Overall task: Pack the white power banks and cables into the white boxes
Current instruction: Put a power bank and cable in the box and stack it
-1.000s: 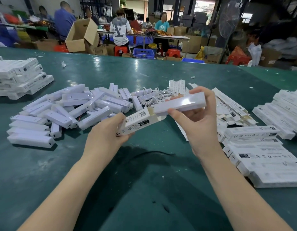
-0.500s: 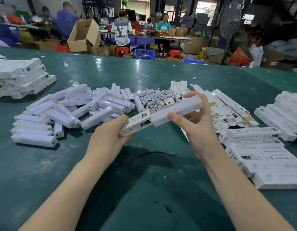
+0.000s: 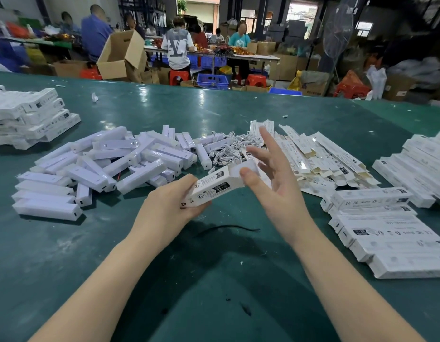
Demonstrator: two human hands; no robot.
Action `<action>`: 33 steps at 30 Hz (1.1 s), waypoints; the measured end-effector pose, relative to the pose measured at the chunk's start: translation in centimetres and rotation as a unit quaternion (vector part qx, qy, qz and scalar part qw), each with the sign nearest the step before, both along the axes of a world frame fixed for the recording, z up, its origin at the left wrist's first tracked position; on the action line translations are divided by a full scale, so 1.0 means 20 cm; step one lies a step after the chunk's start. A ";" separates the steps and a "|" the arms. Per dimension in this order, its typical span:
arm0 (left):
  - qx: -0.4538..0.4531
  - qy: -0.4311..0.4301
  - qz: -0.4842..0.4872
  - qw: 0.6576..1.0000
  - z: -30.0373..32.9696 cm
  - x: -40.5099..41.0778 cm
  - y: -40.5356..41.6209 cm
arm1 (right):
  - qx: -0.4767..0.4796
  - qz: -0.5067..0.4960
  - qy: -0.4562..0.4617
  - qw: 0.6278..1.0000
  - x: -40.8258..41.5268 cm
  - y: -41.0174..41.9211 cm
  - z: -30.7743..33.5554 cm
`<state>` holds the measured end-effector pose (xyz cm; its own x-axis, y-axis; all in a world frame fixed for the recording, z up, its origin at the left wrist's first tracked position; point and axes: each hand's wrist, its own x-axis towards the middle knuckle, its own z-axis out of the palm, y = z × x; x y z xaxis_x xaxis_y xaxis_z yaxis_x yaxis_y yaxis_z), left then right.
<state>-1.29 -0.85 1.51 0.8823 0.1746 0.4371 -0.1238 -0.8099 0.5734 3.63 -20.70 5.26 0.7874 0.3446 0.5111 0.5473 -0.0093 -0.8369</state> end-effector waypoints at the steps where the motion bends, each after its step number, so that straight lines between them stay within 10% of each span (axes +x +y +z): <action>1: -0.002 -0.002 0.000 1.000 0.00 0.00 0.00 | 0.013 -0.011 -0.009 1.000 0.00 0.01 0.00; 17: -0.195 -0.124 0.060 0.971 0.04 -0.01 -0.01 | 0.004 -0.046 0.042 0.998 0.07 0.01 -0.05; 22: -0.342 -0.233 0.050 0.909 0.10 -0.03 -0.02 | -0.217 -0.082 0.088 0.969 0.20 0.04 -0.11; 33: -0.365 -0.237 0.051 0.899 0.09 -0.04 -0.02 | -0.463 -0.076 -0.080 0.879 0.43 0.31 -0.13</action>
